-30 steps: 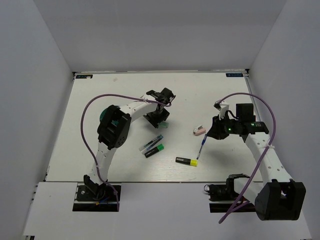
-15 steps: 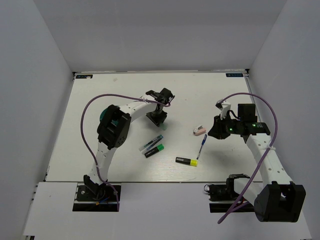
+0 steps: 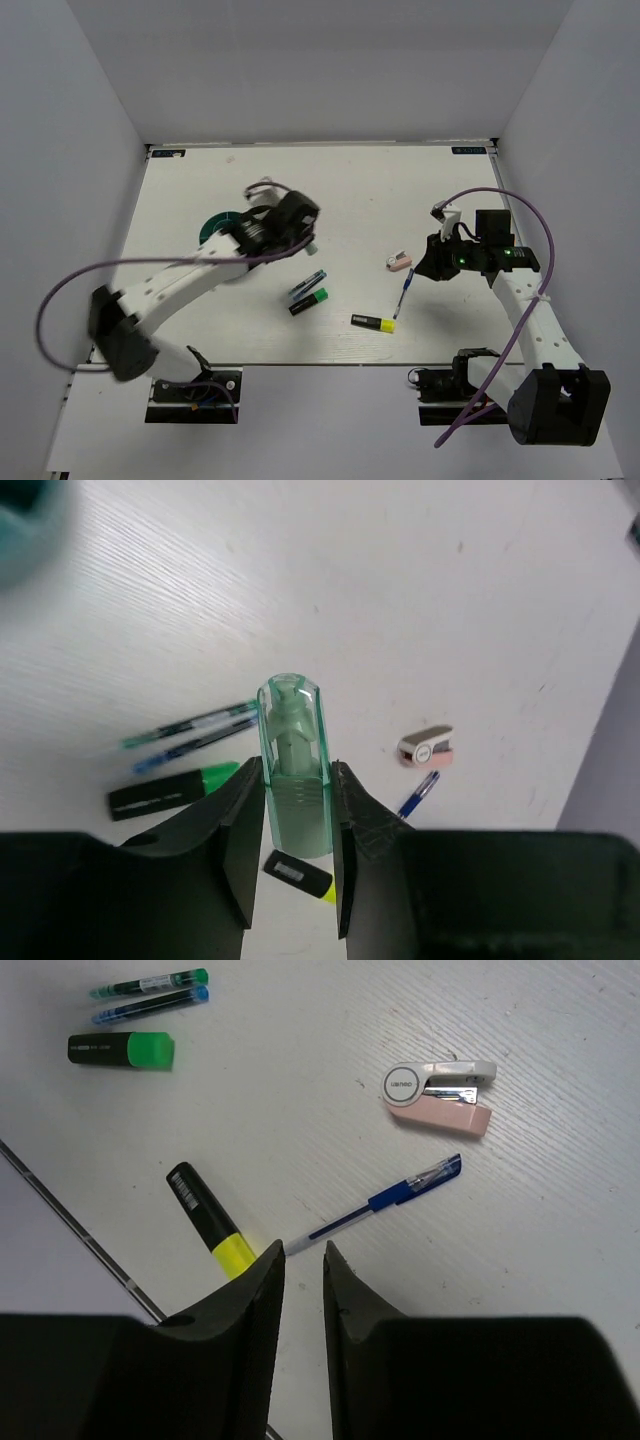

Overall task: Sort the stationery into containers
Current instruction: Pick up the stationery from the center of the board, then place the stationery in the storage box.

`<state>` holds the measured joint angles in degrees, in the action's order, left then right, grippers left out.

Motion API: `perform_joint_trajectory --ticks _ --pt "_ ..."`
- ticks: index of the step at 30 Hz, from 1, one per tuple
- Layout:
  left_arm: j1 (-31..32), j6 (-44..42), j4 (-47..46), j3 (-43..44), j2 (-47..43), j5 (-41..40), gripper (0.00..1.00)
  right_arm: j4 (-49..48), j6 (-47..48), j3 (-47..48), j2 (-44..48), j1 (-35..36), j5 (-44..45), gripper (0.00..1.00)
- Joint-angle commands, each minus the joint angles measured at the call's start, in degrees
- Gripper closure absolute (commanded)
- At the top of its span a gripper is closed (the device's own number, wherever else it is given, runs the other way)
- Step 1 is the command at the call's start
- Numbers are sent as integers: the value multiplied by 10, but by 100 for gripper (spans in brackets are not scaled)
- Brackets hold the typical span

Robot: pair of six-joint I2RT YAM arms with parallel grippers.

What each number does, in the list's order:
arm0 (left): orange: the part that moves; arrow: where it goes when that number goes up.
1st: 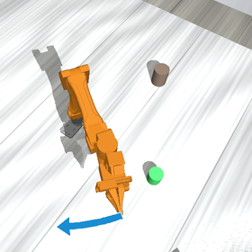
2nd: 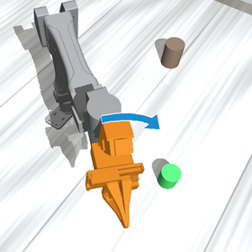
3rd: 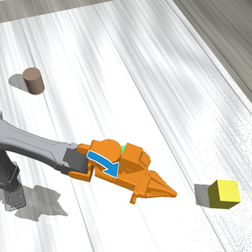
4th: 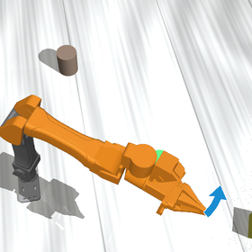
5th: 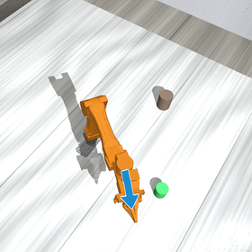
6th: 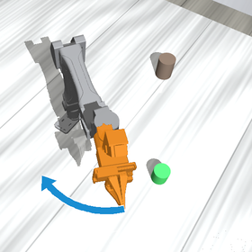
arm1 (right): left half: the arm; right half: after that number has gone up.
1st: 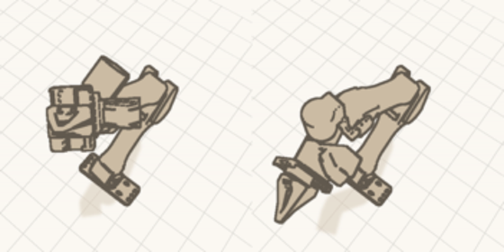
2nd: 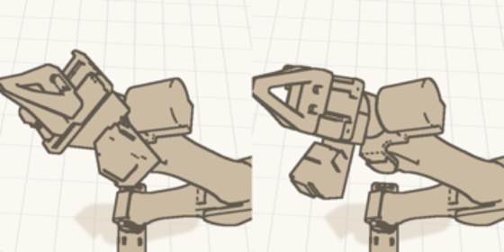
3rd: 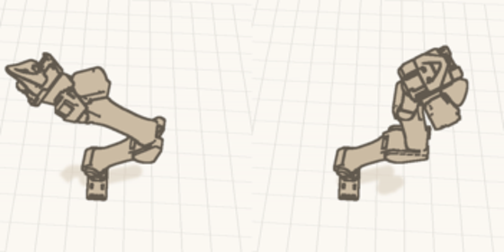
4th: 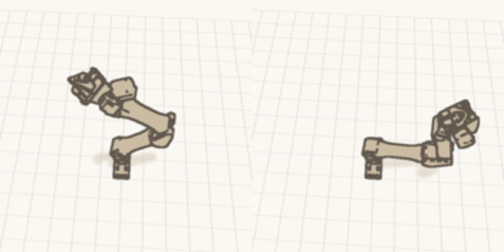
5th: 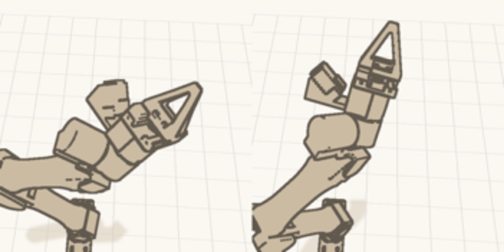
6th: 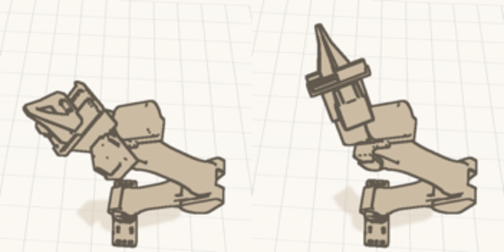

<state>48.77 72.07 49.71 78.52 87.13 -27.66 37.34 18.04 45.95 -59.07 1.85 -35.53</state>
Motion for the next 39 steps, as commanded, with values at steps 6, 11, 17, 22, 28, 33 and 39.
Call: perform_joint_trajectory --ticks 6,11,17,22,28,33,39 --pt "-124 -38 0 -200 -255 -97 100 -9 1 -2 4 -2 -27 100" --pt "-215 -166 -16 -218 -299 -31 100 -10 1 -4 3 -4 -29 100" --pt "-387 -212 -62 -278 -309 119 100 -10 1 -5 -3 -4 -24 100" --pt "-467 -223 -139 -328 -299 225 100 -9 3 -4 -13 -3 -24 100" --pt "-501 -236 -169 -319 -264 254 100 -8 9 -4 -20 -2 -24 100" --pt "-515 -233 -180 -310 -254 266 100 -5 10 -3 -27 -2 -23 100" --pt "-540 -229 -194 -312 -237 276 96 -3 12 -3 -32 -2 -23 100"
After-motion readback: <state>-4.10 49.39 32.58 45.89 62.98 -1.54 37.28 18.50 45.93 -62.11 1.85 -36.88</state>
